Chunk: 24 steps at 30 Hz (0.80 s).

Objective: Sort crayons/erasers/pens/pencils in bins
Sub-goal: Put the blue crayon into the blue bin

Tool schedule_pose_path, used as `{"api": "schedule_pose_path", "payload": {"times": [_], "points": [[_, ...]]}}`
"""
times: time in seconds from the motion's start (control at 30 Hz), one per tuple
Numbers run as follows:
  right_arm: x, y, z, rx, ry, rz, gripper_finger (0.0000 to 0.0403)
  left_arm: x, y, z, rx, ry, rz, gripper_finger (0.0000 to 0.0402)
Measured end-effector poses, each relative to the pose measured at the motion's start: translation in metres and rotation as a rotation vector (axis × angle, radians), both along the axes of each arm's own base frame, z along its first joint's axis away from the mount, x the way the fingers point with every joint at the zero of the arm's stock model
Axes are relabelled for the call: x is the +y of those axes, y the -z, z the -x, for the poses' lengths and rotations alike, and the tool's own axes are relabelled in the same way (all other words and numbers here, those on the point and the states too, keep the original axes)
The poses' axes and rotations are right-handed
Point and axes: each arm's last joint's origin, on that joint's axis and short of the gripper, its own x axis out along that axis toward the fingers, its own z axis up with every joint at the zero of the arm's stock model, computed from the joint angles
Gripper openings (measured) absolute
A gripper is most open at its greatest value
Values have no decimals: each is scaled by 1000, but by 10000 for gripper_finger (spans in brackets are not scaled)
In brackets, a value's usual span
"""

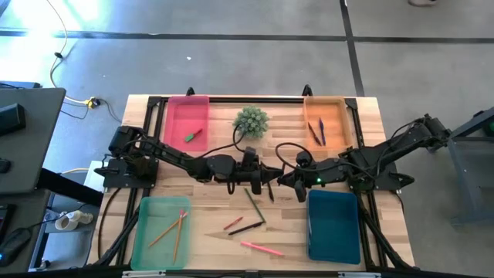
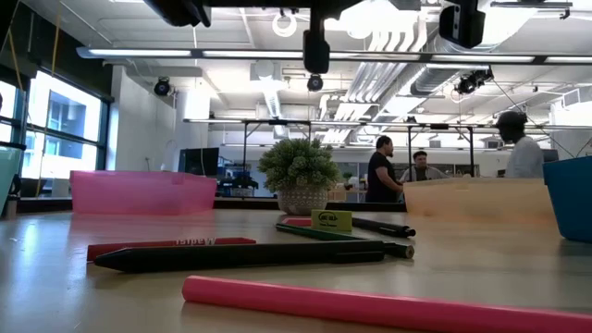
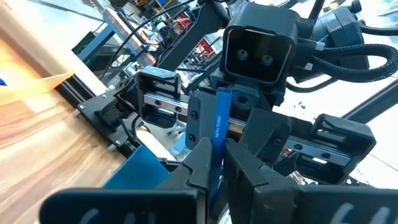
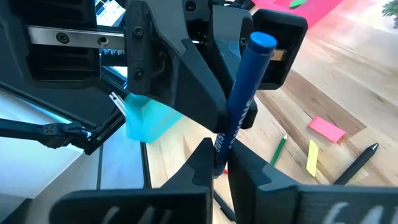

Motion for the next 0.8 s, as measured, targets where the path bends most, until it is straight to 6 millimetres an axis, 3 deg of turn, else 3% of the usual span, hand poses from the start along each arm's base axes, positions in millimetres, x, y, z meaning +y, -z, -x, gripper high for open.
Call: {"api": "schedule_pose_path", "payload": {"times": [0.5, 0.8], "points": [[0, 4, 1, 41, -18, -3, 6, 0, 4, 0, 43, 9, 9, 20], [-2, 12, 6, 144, -13, -12, 5, 0, 11, 0, 119, 8, -40, 82]]}}
